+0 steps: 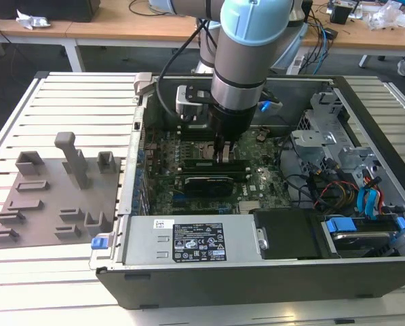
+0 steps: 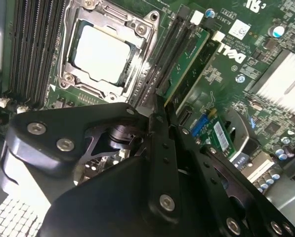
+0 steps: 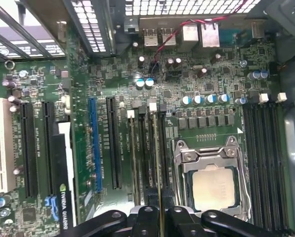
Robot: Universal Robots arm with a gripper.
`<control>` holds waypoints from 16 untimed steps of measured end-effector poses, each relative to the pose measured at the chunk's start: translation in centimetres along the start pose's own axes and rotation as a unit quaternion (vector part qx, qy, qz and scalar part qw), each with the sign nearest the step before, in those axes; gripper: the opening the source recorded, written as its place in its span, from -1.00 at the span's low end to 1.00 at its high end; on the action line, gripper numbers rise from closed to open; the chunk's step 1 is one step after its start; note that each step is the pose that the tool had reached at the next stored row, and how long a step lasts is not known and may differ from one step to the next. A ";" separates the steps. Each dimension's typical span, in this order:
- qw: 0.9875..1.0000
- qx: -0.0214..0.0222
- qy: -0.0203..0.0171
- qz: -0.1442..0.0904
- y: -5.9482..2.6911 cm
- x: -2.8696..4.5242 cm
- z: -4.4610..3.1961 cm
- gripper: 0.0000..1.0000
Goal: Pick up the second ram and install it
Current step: 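Insert the second ram into the second slot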
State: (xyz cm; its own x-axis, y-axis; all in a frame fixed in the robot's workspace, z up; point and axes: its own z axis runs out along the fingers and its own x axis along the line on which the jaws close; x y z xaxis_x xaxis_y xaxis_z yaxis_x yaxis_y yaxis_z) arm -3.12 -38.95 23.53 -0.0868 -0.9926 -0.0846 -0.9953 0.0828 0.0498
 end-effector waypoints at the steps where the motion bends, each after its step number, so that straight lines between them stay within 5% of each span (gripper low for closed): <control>1: 1.000 0.000 0.000 0.000 0.03 -0.07 0.16 -0.72; 16: 1.000 0.000 0.006 0.000 0.19 -0.32 1.14 -0.72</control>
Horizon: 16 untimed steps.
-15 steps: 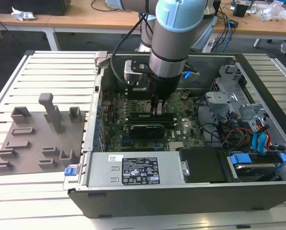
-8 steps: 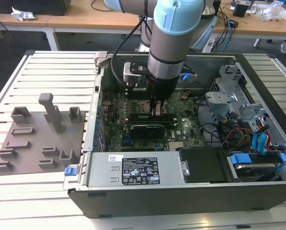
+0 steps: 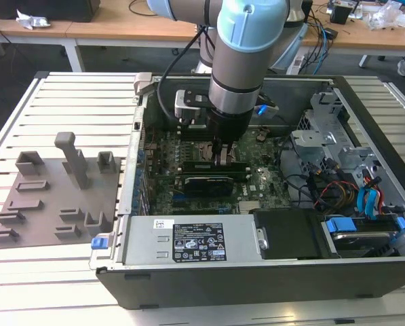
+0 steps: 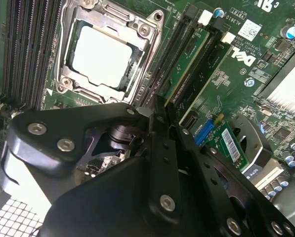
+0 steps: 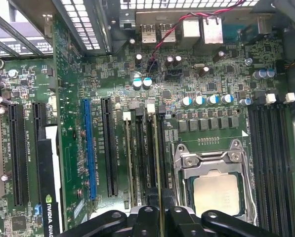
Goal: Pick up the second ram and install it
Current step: 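Insert the second ram into the second slot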
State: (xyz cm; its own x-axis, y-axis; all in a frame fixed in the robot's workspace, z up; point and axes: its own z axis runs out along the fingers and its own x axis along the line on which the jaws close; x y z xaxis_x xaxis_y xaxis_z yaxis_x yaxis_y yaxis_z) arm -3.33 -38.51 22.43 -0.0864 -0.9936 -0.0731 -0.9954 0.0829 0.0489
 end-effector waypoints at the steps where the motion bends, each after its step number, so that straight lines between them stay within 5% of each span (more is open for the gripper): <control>1: 1.000 0.000 0.000 0.000 -0.01 0.00 0.00 -0.72; 16: 1.000 0.000 0.002 -0.005 -0.14 -0.03 0.03 -0.72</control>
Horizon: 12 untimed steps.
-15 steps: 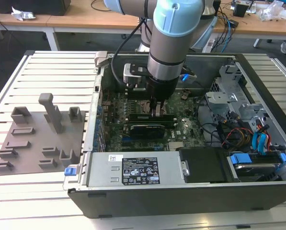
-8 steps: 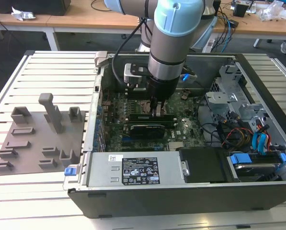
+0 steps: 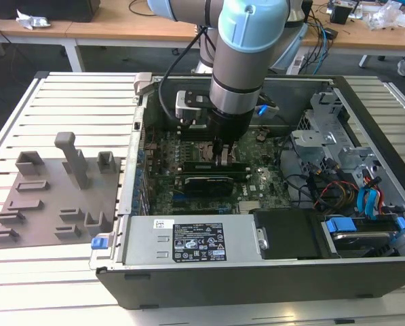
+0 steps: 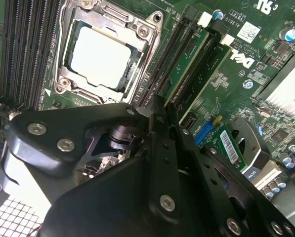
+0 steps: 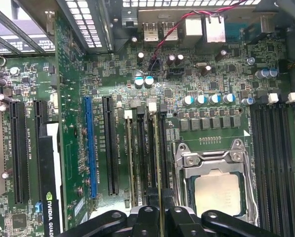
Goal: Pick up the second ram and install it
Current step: 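Insert the second ram into the second slot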
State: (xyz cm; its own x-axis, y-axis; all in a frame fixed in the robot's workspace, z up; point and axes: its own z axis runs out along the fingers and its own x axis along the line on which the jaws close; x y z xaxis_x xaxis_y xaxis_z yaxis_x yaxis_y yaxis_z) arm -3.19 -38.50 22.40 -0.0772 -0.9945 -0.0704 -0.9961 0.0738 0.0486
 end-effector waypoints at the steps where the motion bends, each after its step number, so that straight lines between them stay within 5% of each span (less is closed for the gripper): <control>1: 1.000 0.000 0.000 -0.001 0.00 0.01 -0.02 -0.72; 12: 1.000 0.000 0.001 -0.003 -0.02 0.05 0.58 -0.72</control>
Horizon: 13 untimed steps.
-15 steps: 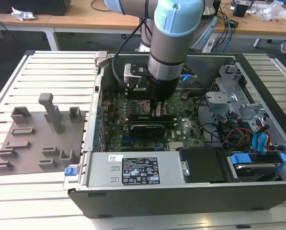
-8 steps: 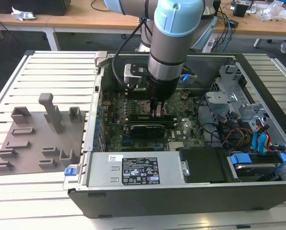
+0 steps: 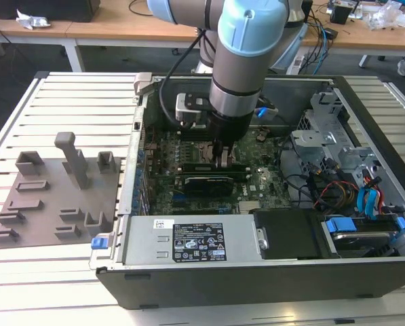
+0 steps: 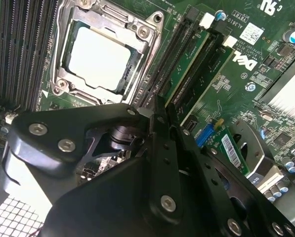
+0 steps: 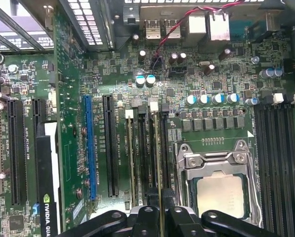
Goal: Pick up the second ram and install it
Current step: 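Insert the second ram into the second slot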
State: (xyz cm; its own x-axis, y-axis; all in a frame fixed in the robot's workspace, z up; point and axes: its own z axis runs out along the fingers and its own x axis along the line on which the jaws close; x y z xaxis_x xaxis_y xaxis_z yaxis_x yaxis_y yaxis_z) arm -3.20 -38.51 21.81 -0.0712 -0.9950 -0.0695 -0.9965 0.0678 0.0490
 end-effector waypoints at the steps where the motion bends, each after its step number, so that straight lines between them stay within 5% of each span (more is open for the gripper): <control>1: 1.000 0.000 0.000 0.000 0.00 0.00 0.03 -0.72; 4: 1.000 0.000 0.000 0.000 0.00 0.00 0.03 -0.56; 8: 1.000 0.000 0.000 0.000 0.26 -1.38 -3.76 -0.60; 9: 1.000 0.000 0.000 0.000 0.31 -1.62 -4.52 -0.79; 13: 1.000 0.000 0.000 0.000 0.32 -1.64 -4.72 -0.79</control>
State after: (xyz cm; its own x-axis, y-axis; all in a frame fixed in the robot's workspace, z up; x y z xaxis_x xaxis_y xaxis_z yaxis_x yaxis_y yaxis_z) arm -3.20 -37.20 26.65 -0.0712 -0.9950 -0.0694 -0.9965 0.0679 0.0486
